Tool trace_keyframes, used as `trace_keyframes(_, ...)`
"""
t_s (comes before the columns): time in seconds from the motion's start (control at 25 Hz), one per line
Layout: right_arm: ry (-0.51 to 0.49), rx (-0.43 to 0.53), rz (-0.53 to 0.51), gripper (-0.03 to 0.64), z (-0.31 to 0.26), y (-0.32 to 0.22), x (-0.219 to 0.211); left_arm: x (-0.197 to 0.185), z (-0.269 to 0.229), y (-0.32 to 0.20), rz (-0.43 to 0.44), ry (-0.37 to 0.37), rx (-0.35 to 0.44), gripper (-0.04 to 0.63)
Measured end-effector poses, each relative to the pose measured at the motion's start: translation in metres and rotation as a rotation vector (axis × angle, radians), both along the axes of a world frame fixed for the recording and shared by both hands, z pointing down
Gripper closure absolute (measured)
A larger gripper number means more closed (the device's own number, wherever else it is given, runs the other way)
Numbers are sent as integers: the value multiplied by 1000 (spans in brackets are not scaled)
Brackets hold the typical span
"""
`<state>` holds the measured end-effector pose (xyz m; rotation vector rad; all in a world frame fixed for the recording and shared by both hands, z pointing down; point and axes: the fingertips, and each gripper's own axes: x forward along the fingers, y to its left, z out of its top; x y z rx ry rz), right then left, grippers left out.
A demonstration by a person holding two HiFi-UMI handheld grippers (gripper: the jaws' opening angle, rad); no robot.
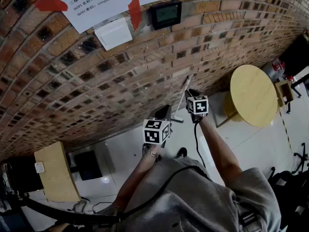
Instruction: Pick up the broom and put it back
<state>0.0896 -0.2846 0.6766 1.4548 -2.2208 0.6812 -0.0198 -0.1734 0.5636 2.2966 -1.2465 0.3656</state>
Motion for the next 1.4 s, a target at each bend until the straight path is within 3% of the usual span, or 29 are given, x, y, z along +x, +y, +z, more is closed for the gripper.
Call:
trace_keyframes(0.2,15,-76,1,485,51,-41,21,-6,4,9,-19,-11,-15,609)
trace_keyframes(0.52,71,-175,-36,422,109,-92,32,-36,13,20,-141,-13,-45,609)
trace_keyframes(0.76,108,-210,-82,447,124,-116,26,-60,25,33,-225,-24,-83,609)
trace_keyframes(0.88,109,-188,-137,462,122,-116,23,-68,30,38,-252,-28,-96,609)
trace_keyframes(0.92,115,-167,-156,518,121,-114,20,-69,32,39,-254,-31,-99,609)
trace_keyframes(1.4,123,-33,-278,518,97,-17,-22,-45,20,33,-163,-22,-57,609)
